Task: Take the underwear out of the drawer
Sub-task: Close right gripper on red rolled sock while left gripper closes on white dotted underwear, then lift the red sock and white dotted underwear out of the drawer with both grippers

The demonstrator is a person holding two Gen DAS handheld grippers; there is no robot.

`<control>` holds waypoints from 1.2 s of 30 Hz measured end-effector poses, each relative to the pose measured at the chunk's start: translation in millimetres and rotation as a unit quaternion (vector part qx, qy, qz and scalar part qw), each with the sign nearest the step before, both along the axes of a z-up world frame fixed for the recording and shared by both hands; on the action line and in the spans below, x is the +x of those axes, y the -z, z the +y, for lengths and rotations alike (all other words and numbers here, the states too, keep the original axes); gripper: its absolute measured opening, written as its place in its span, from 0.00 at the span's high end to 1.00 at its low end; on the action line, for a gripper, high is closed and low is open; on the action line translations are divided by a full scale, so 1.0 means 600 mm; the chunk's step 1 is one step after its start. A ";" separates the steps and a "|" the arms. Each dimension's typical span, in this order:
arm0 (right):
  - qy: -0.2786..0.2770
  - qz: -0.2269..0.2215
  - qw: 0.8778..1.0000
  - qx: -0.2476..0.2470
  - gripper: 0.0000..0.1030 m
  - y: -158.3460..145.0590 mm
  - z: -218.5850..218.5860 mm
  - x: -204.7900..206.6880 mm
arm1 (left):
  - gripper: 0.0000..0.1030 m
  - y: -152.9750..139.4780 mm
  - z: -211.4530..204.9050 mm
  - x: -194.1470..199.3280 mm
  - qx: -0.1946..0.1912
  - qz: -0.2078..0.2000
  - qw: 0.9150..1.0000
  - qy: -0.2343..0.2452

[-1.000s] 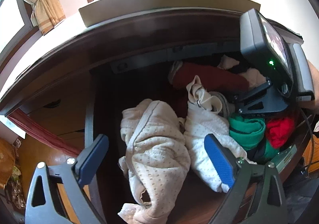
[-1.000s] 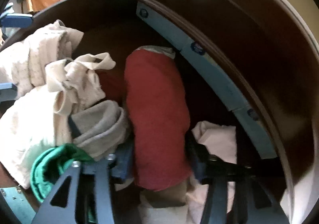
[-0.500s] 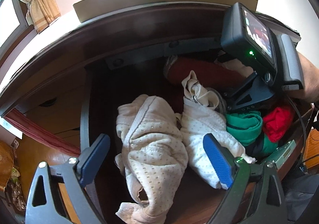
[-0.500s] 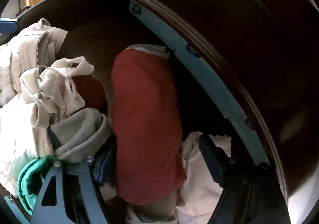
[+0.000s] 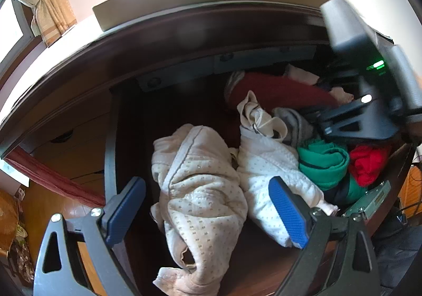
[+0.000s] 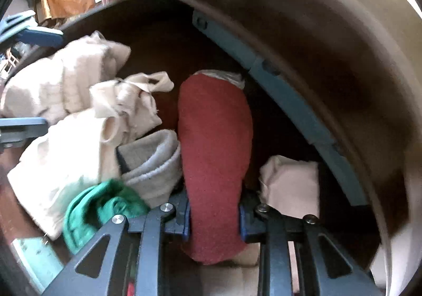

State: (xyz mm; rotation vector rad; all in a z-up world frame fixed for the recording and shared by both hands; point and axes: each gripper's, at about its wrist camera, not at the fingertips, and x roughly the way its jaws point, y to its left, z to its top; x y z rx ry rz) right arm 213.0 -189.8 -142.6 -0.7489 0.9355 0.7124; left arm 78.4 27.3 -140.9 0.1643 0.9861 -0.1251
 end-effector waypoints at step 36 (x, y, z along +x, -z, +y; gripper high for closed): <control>0.041 0.144 0.985 0.088 0.65 0.011 -0.126 0.068 | 0.51 0.044 -0.026 0.023 0.026 0.075 0.996 0.039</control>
